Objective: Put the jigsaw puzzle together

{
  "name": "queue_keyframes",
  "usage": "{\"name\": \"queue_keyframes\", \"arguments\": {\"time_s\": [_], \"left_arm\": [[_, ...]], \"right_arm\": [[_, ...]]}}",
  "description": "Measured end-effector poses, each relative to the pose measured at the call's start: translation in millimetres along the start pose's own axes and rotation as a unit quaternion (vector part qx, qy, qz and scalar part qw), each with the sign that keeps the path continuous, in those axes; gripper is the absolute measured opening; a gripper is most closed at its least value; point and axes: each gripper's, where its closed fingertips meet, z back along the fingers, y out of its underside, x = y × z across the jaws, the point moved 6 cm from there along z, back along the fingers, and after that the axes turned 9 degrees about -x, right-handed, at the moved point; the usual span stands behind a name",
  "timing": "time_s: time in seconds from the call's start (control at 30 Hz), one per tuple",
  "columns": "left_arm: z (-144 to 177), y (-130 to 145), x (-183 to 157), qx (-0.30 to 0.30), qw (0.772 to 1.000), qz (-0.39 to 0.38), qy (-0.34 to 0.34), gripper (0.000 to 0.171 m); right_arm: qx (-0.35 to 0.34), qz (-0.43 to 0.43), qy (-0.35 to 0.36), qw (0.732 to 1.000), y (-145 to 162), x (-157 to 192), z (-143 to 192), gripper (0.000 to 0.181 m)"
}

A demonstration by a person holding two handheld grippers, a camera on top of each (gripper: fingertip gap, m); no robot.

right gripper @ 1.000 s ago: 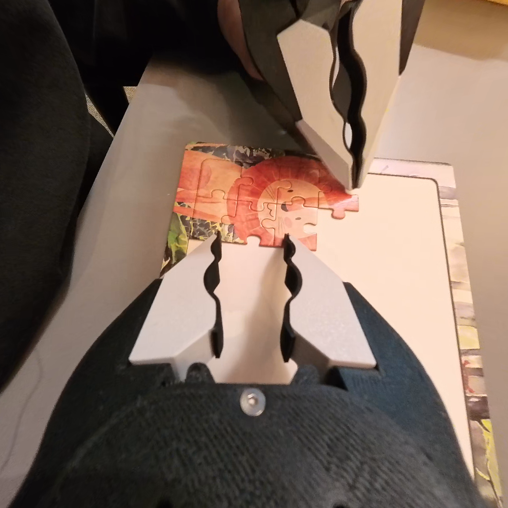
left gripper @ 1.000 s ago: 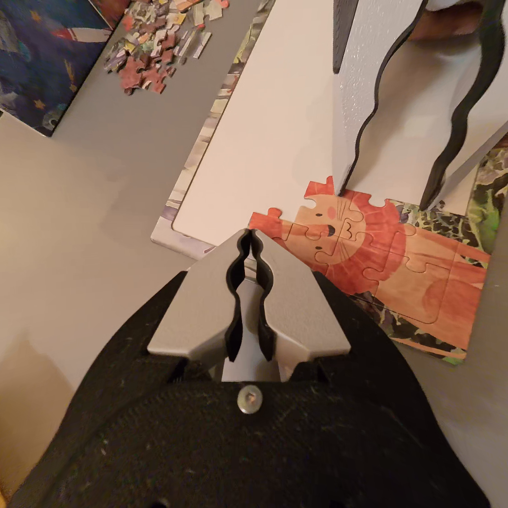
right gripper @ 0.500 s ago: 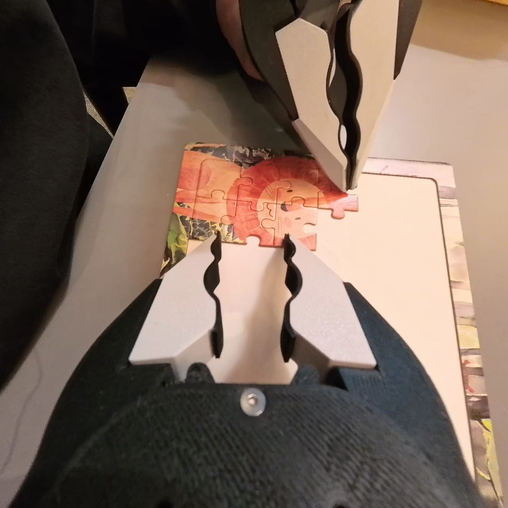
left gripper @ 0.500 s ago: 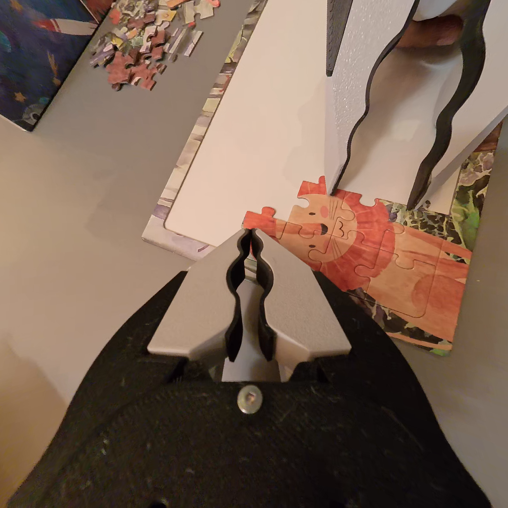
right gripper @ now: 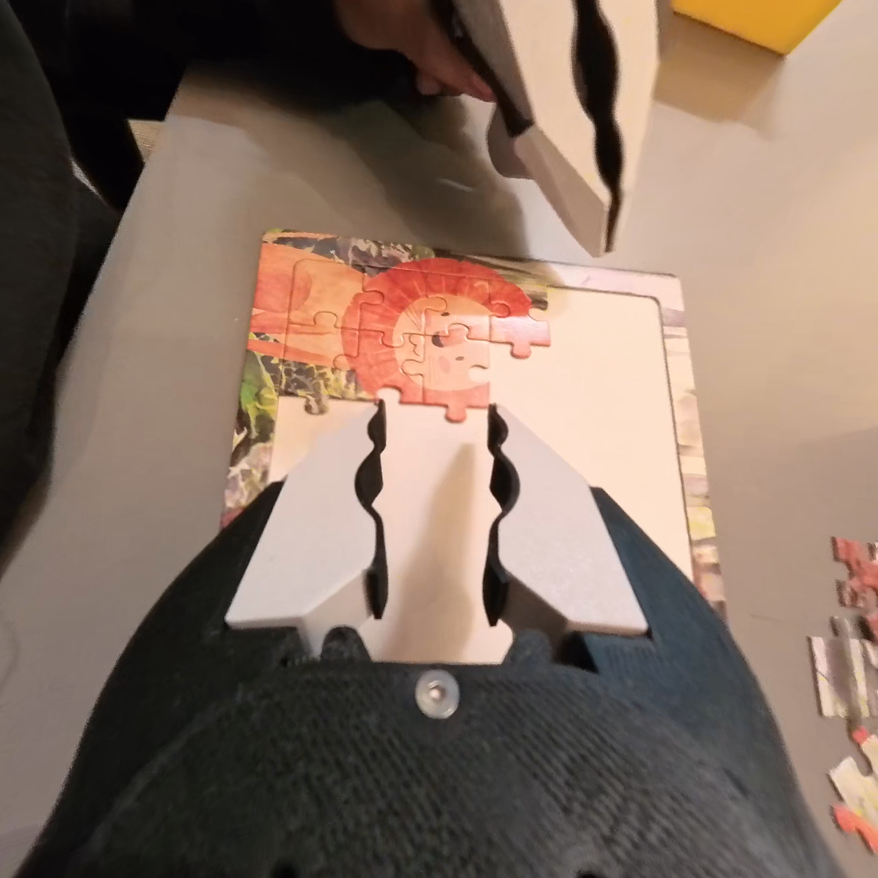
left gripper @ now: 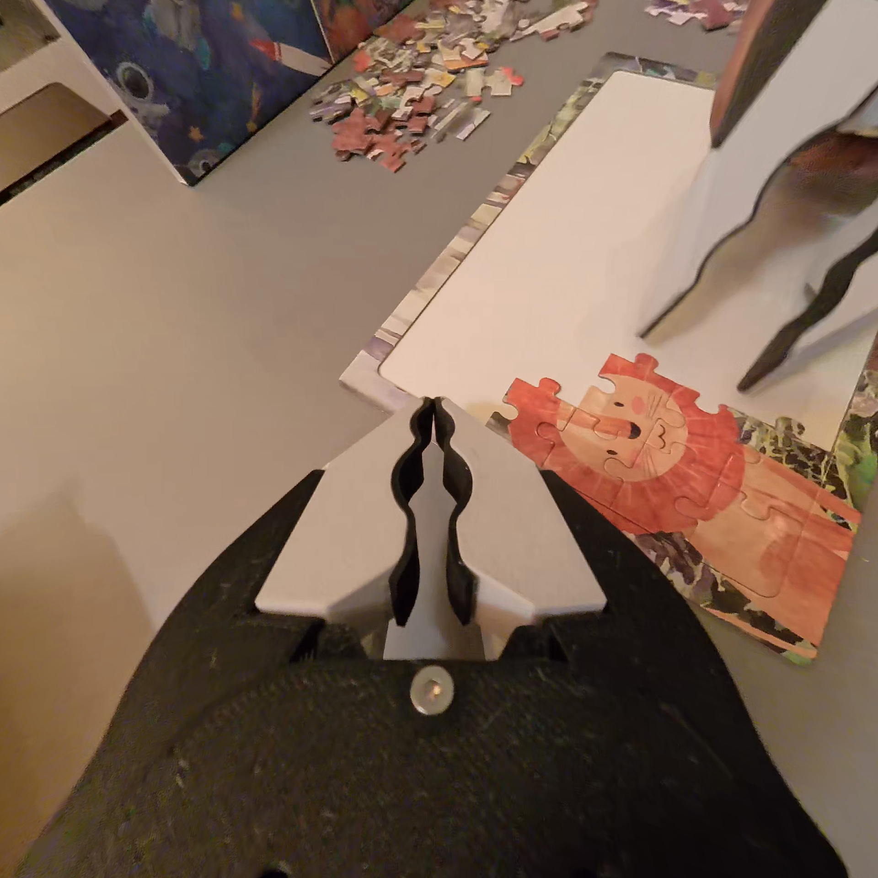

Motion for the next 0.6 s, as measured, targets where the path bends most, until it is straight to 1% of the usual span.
{"name": "queue_keyframes", "arguments": {"time_s": [0.1, 0.2, 0.27, 0.33, 0.43, 0.47, 0.53, 0.6], "left_arm": [[-1.4, 1.8, -0.9, 0.010, 1.000, -0.024, -0.012, 0.000], [-1.7, 2.3, -0.3, 0.013, 0.999, -0.027, -0.016, 0.000], [0.0, 0.8, 1.8, 0.003, 1.000, -0.022, -0.021, 0.000], [2.5, -1.7, 3.2, -0.010, 1.000, -0.017, -0.022, 0.000], [3.8, -2.7, 4.3, -0.017, 1.000, -0.011, -0.022, 0.000], [3.3, -1.8, 4.6, -0.013, 1.000, -0.010, -0.023, 0.000], [2.3, 0.1, 5.8, -0.004, 0.999, -0.013, -0.030, 0.000], [2.2, 0.5, 7.4, 0.000, 0.999, -0.018, -0.042, 0.000]], "right_arm": [[0.000, -0.012, 0.032, 0.999, 5.6, -12.2, 14.5, 0.041], [-0.005, -0.027, 0.067, 0.997, 11.2, -24.3, 32.4, 0.040], [0.004, -0.042, 0.115, 0.993, 20.8, -37.7, 48.6, 0.034], [0.015, -0.090, 0.173, 0.981, 37.9, -55.6, 72.5, 0.033], [0.000, -0.192, 0.227, 0.955, 67.1, -74.6, 110.2, 0.034], [0.006, -0.218, 0.246, 0.944, 78.3, -78.8, 120.6, 0.034], [0.043, -0.244, 0.280, 0.927, 100.3, -82.8, 135.0, 0.034], [0.071, -0.252, 0.302, 0.917, 114.3, -83.6, 139.8, 0.034]]}}
